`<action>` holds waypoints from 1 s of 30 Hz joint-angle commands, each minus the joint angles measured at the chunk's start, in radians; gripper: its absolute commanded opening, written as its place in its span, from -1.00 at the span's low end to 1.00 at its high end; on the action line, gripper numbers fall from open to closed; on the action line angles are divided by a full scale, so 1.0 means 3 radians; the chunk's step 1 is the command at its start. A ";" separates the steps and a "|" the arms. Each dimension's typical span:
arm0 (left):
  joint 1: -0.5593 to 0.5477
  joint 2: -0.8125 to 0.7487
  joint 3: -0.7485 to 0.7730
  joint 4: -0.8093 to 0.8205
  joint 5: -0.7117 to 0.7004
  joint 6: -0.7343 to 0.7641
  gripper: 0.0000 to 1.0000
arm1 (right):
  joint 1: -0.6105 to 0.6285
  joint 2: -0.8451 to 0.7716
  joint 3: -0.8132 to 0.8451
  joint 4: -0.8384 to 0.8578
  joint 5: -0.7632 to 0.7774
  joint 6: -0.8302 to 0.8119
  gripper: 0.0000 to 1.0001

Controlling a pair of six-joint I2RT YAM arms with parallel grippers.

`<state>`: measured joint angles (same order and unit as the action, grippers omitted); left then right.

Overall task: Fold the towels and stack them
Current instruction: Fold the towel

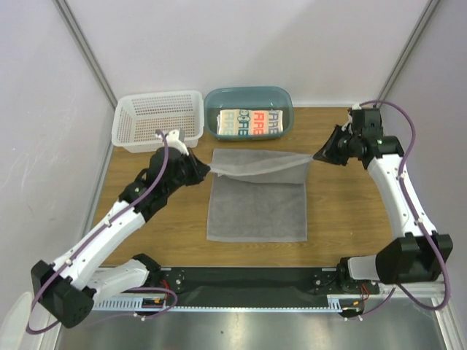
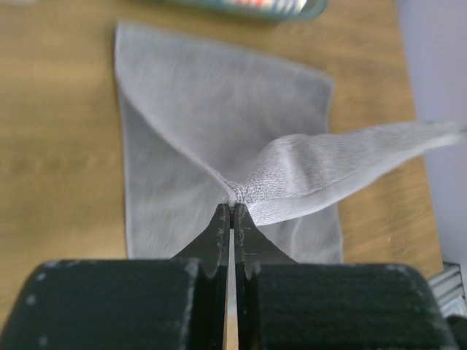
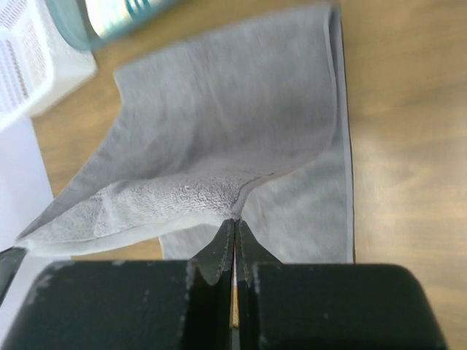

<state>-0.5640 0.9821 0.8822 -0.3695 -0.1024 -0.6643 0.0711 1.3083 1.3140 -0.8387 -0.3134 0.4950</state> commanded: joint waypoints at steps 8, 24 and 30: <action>0.0044 0.0587 0.1140 0.0127 -0.0083 0.0588 -1.00 | -0.0191 0.0731 0.1244 0.0121 -0.0289 -0.0218 -1.00; 0.0060 0.0321 0.0904 -0.0083 -0.0129 0.0384 -0.99 | -0.0329 0.0860 0.1546 0.0152 -0.0489 -0.0234 -1.00; 0.0070 0.0357 0.1022 -0.0123 -0.0109 0.0445 -0.99 | -0.0324 0.0763 0.1521 0.0127 -0.0489 -0.0223 -1.00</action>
<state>-0.5575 1.0996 1.1454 -0.4107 -0.1242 -0.5488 -0.0196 1.5631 1.7470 -0.8165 -0.4538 0.4324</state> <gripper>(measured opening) 0.011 0.009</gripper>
